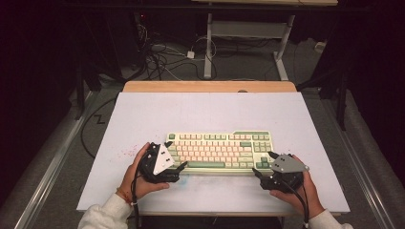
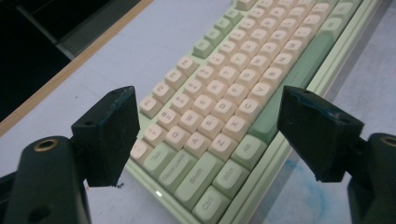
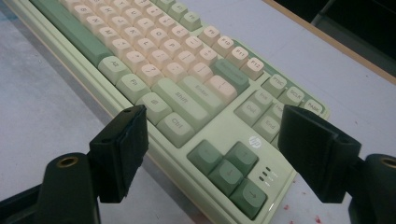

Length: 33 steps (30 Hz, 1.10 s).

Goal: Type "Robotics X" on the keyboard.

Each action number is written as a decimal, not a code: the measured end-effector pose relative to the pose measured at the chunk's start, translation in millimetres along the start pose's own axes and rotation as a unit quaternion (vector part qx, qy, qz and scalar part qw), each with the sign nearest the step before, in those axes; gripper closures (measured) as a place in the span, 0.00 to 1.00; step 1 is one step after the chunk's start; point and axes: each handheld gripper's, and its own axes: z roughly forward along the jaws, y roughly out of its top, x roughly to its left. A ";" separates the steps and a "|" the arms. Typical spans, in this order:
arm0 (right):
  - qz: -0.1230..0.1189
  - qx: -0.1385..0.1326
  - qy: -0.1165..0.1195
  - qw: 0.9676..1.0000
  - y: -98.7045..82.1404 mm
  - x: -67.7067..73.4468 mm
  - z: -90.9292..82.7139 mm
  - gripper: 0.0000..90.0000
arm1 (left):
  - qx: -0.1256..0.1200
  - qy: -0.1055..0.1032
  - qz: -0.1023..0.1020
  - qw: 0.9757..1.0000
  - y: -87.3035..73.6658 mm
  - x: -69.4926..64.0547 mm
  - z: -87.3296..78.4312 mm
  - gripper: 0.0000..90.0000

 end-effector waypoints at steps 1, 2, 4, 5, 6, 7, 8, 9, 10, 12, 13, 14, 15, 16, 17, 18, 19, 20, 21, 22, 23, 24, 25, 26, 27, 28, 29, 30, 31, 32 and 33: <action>0.000 0.001 0.000 1.000 0.1 0.0 0.2 0.27 | 0.002 0.000 0.000 1.000 -2.9 1.0 -1.3 0.21; 0.000 0.001 0.001 1.000 0.3 0.0 0.4 0.28 | 0.003 0.000 -0.002 1.000 -5.9 1.7 -2.4 0.21; -0.001 0.001 0.002 1.000 0.8 0.2 0.8 0.28 | 0.006 -0.003 -0.002 1.000 -11.5 2.7 -4.3 0.21; -0.002 0.001 0.002 1.000 1.0 -0.2 1.0 0.28 | 0.008 -0.002 -0.001 1.000 -14.1 2.9 -5.1 0.21; -0.001 0.001 0.003 1.000 1.3 -0.4 1.1 0.28 | 0.011 -0.001 0.000 1.000 -16.4 3.3 -5.8 0.20; -0.001 0.001 0.003 1.000 1.5 -0.4 1.2 0.28 | 0.014 -0.001 0.000 1.000 -18.7 3.9 -6.4 0.20; 0.000 0.000 0.002 1.000 1.8 -0.8 1.4 0.28 | 0.016 -0.001 -0.001 1.000 -21.0 4.4 -7.0 0.20; -0.001 0.001 0.002 1.000 2.2 -1.3 1.6 0.28 | 0.018 0.001 -0.001 1.000 -23.3 4.8 -7.7 0.19; 0.001 0.001 0.003 1.000 2.6 -1.4 2.0 0.28 | 0.022 0.001 -0.001 1.000 -25.6 5.2 -8.3 0.19; 0.000 -0.001 0.004 1.000 4.3 -2.0 2.7 0.28 | 0.030 0.004 -0.001 1.000 -30.5 5.2 -9.5 0.19; 0.001 -0.003 0.003 1.000 5.3 -2.4 2.9 0.28 | 0.034 0.005 0.000 0.999 -33.2 5.4 -10.4 0.19; 0.003 -0.004 0.005 1.000 6.4 -3.1 3.4 0.29 | 0.038 0.008 0.002 0.999 -35.8 5.6 -11.3 0.19; 0.005 -0.005 0.006 1.000 7.6 -3.4 3.7 0.30 | 0.041 0.013 0.000 0.999 -38.4 5.4 -12.3 0.19; 0.007 -0.008 0.008 1.000 8.9 -4.1 4.0 0.34 | 0.042 0.014 -0.004 0.999 -41.0 5.8 -13.5 0.19; 0.011 -0.012 0.013 1.000 10.7 -5.0 4.4 0.38 | 0.045 0.013 -0.007 0.999 -43.3 6.1 -14.6 0.19; 0.015 -0.016 0.015 1.000 12.8 -5.6 4.7 0.41 | 0.048 0.016 -0.008 0.999 -45.3 6.2 -15.9 0.19; 0.018 -0.016 0.016 1.000 15.4 -6.2 5.4 0.44 | 0.048 0.016 -0.012 0.999 -47.3 6.3 -17.2 0.19; 0.018 -0.016 0.018 1.000 18.0 -7.2 6.5 0.48 | 0.049 0.015 -0.014 0.999 -49.1 6.7 -18.4 0.19; 0.020 -0.018 0.022 0.999 20.7 -8.0 7.4 0.52 | 0.051 0.017 -0.016 0.998 -50.6 7.0 -19.5 0.19; 0.023 -0.019 0.027 0.999 23.1 -8.8 8.6 0.56 | 0.050 0.016 -0.020 0.998 -52.2 7.4 -20.4 0.19; 0.026 -0.018 0.030 0.999 25.5 -9.4 10.2 0.60 | 0.052 0.014 -0.022 0.998 -53.5 7.8 -21.2 0.19; 0.027 -0.016 0.036 0.999 27.7 -10.1 12.2 0.64 | 0.054 0.017 -0.021 0.998 -54.7 7.9 -21.7 0.19; 0.027 -0.015 0.040 0.999 29.8 -10.7 14.6 0.68 | 0.056 0.018 -0.021 0.998 -55.7 8.3 -22.4 0.19; 0.028 -0.011 0.045 0.999 32.2 -10.8 17.2 0.73 | 0.055 0.016 -0.025 0.998 -56.6 8.6 -23.0 0.19; 0.027 -0.009 0.051 0.998 34.9 -10.9 19.7 0.77 | 0.056 0.015 -0.025 0.998 -57.2 9.0 -23.5 0.19; 0.027 -0.007 0.056 0.998 37.2 -10.6 21.8 0.80 | 0.057 0.017 -0.026 0.998 -57.8 9.2 -24.0 0.19; 0.023 -0.006 0.058 0.998 41.2 -10.1 25.2 0.83 | 0.058 0.017 -0.026 0.998 -58.0 9.4 -24.2 0.19; 0.021 -0.006 0.064 0.998 44.6 -9.5 28.2 0.89 | 0.058 0.017 -0.026 0.998 -58.2 9.4 -24.2 0.19; 0.019 -0.005 0.072 0.997 47.9 -8.7 31.0 0.91 | 0.059 0.017 -0.026 0.998 -58.3 9.5 -24.1 0.19; 0.017 -0.005 0.073 0.997 51.2 -7.3 34.0 0.93 | 0.059 0.017 -0.026 0.998 -58.4 9.6 -24.0 0.19; 0.012 -0.003 0.076 0.997 54.3 -6.0 37.3 0.95 | 0.059 0.017 -0.027 0.998 -58.5 9.5 -23.9 0.19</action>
